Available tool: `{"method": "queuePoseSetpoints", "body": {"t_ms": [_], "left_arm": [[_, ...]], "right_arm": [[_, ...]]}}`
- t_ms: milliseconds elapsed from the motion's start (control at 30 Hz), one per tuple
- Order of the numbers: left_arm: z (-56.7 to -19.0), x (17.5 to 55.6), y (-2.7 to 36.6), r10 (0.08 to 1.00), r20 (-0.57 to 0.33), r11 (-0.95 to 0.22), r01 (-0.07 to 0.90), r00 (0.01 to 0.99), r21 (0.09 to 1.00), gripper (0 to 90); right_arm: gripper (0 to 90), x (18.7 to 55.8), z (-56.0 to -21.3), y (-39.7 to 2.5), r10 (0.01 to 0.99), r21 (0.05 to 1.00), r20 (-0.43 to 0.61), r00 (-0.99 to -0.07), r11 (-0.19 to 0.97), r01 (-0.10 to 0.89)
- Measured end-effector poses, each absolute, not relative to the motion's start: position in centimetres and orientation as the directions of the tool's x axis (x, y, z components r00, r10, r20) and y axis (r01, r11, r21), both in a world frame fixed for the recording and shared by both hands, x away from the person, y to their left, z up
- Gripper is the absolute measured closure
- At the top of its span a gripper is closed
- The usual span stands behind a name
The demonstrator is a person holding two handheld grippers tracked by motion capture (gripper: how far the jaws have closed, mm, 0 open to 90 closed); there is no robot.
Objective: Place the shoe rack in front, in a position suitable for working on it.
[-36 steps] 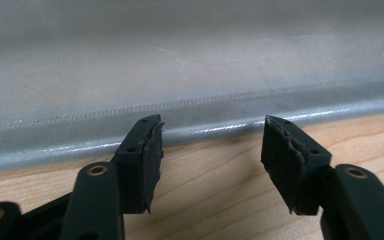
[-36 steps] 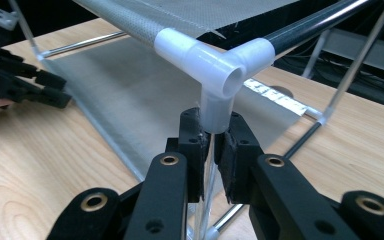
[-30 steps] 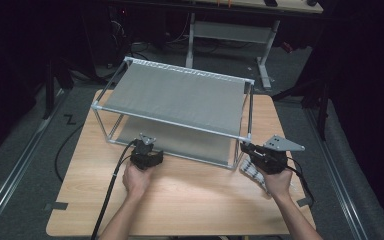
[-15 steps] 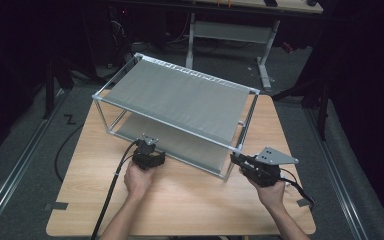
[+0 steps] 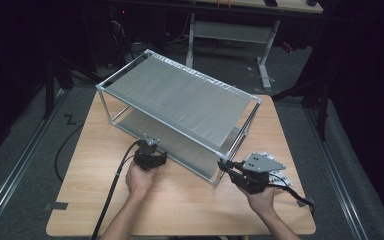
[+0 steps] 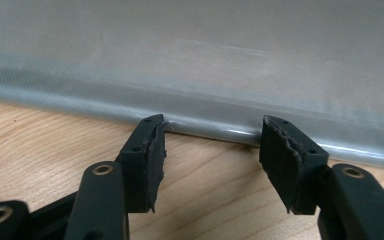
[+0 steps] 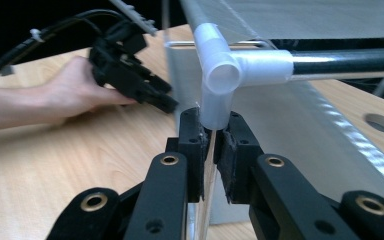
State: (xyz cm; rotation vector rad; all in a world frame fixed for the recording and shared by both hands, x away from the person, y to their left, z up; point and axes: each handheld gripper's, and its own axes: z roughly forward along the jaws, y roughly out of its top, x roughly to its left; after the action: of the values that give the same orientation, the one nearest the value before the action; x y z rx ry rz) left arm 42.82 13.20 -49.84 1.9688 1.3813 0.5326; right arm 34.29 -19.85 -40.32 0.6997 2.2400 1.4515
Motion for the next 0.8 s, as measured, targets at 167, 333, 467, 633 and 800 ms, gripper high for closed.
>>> {"method": "queuePoseSetpoints", "body": {"t_ms": [167, 333, 467, 633, 800], "left_arm": [[-49.7, 42.7, 13.1, 0.932, -0.061, -0.209, 0.665, 0.358, 0.717, 40.3], [-48.8, 41.9, 12.5, 0.921, -0.063, -0.212, 0.630, 0.384, 0.747, 37.9], [-48.1, 41.5, 11.8, 0.911, -0.053, -0.226, 0.602, 0.409, 0.766, 36.5], [-48.2, 41.4, 10.6, 0.898, -0.059, -0.238, 0.596, 0.435, 0.767, 35.0], [-48.6, 41.1, 9.5, 0.885, -0.044, -0.273, 0.593, 0.463, 0.758, 33.7]], "right_arm": [[81.1, 34.0, -40.4, -18.8, 0.573, 0.918, -0.048, -0.818, 0.347, 0.190], [68.8, 34.1, -40.5, -18.6, 0.559, 0.908, -0.035, -0.828, 0.364, 0.207], [61.2, 33.9, -40.3, -19.1, 0.565, 0.903, -0.051, -0.824, 0.378, 0.203], [55.4, 33.6, -39.9, -20.8, 0.580, 0.907, -0.063, -0.812, 0.373, 0.195], [53.6, 33.8, -40.3, -23.6, 0.641, 0.907, -0.064, -0.765, 0.357, 0.224]]}}
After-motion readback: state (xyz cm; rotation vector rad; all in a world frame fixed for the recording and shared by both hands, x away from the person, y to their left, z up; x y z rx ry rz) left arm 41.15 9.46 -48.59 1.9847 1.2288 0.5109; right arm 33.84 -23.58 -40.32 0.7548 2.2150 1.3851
